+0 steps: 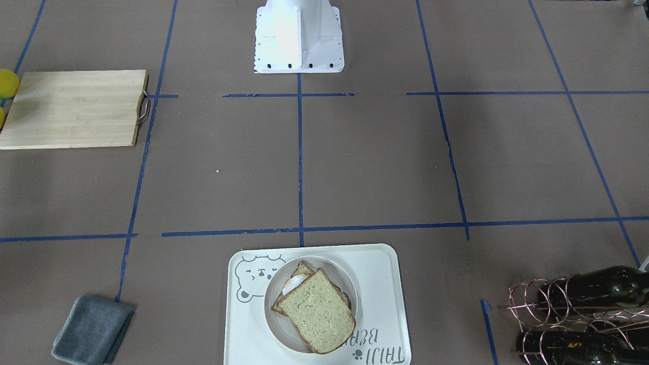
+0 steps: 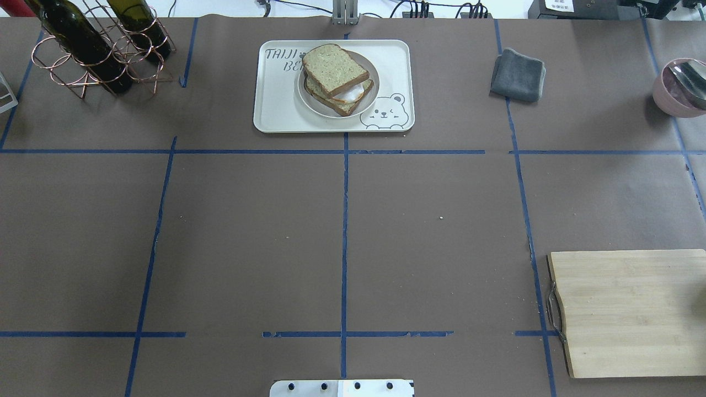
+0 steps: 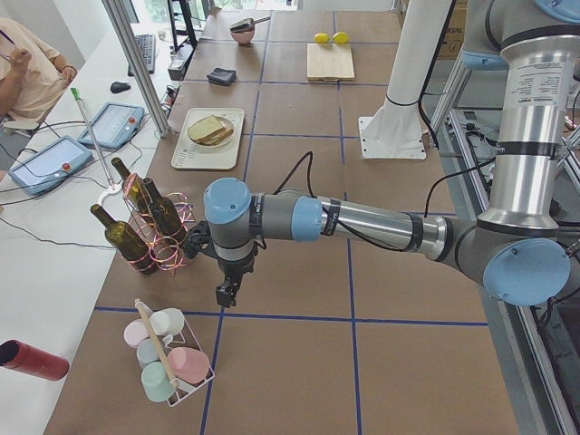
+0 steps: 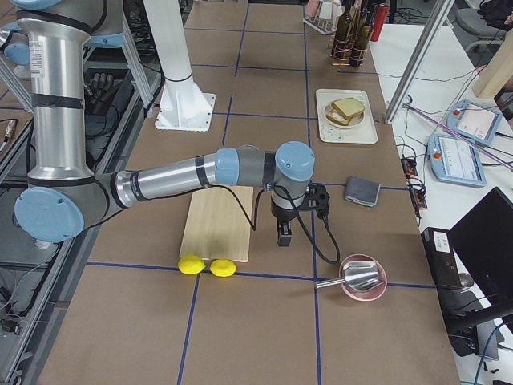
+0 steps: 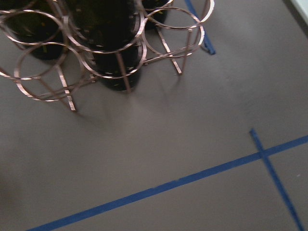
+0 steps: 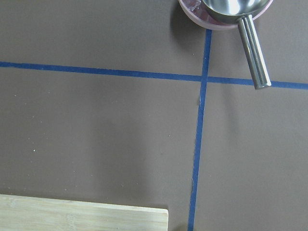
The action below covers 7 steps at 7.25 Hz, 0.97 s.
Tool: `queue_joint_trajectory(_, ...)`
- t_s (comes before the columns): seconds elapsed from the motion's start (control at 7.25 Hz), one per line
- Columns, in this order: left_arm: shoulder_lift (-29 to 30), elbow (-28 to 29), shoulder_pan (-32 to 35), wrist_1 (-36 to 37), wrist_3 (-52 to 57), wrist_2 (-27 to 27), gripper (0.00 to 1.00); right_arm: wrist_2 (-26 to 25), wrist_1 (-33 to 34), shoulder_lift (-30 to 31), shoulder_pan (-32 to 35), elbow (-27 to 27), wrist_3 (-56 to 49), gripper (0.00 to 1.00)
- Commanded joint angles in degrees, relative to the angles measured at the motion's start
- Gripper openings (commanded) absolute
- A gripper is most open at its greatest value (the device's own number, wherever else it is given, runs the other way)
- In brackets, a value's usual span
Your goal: Make sandwich and place on tray
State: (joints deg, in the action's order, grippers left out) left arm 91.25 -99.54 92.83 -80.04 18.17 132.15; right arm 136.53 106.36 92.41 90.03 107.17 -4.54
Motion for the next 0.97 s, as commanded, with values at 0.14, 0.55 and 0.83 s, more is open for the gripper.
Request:
queue_joint_trajectory(0.14,-4.24,-1.63,-0.19,0.50,0.11,4.84,1.00,-2.31,-0.54,0.32,0.76,0.23,-0.03,1.00)
queue_joint_trajectory(0.55,-3.02,0.82,-0.28,-3.98,0.03,5.14,1.00,-2.05,-0.63,0.23,0.59,-0.47,-0.03,1.00)
queue_joint_trajectory(0.83,-2.83,0.84,-0.28,-4.24,0.03,4.79,1.00,-1.88,-0.63,0.31,0.58,-2.06,0.23,1.00)
